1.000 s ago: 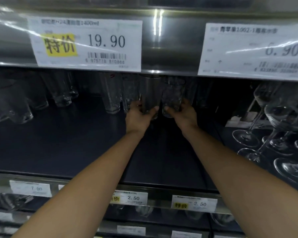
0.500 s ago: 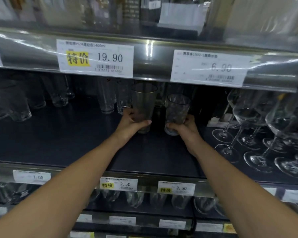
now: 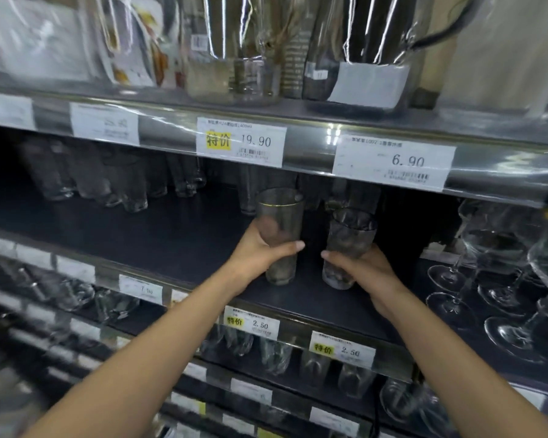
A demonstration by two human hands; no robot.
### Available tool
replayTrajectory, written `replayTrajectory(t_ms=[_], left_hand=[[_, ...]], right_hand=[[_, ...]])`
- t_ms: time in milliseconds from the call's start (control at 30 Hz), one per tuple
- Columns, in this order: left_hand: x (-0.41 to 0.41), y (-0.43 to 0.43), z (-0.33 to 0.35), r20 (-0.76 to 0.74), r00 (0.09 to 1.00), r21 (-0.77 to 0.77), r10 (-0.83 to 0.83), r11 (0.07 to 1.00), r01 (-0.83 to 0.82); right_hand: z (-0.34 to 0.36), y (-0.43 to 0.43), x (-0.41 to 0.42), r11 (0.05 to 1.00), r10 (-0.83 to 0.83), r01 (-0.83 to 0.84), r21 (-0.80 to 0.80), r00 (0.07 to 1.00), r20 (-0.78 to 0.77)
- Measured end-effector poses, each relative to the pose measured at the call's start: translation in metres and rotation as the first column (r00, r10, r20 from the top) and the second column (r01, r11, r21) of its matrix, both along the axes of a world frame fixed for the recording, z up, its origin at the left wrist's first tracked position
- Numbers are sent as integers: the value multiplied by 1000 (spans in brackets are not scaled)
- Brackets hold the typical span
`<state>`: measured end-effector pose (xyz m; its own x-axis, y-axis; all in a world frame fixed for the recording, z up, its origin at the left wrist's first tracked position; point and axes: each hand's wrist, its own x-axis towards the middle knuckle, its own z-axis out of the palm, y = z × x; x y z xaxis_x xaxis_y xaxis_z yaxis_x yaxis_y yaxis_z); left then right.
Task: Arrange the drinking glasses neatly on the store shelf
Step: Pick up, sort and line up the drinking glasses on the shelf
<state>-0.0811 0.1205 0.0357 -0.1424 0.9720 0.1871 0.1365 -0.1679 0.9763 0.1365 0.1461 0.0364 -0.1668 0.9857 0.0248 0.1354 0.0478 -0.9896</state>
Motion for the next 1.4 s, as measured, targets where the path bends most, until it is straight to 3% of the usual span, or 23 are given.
replayTrajectory(t_ms=[233, 433, 567, 800, 1000, 1167, 1400], left_hand=[[-15, -82, 14, 213, 927, 135, 310, 930, -342], [-35, -164, 11, 422, 803, 103, 421, 857, -504], [-44, -216, 6, 435, 749, 58, 499, 815, -576], [-73, -297, 6, 439, 619, 8, 651, 686, -728], [-115, -359, 3, 411, 497, -21, 764, 553, -833], [-156, -398, 1, 451, 424, -11, 786, 480, -877], [-246, -427, 1, 419, 460, 20, 783, 498, -867]], right_hand=[[16, -37, -36, 981, 192, -189, 34, 968, -160], [20, -93, -75, 905, 377, -424, -39, 840, -390], [3, -121, -107, 844, 420, -525, -107, 773, -474], [-16, -161, -177, 750, 551, -653, -104, 704, -447], [-9, -211, -247, 588, 722, -808, -29, 541, -433], [-14, -249, -306, 490, 787, -870, -55, 468, -403], [-5, -270, -403, 533, 769, -843, -76, 519, -374]])
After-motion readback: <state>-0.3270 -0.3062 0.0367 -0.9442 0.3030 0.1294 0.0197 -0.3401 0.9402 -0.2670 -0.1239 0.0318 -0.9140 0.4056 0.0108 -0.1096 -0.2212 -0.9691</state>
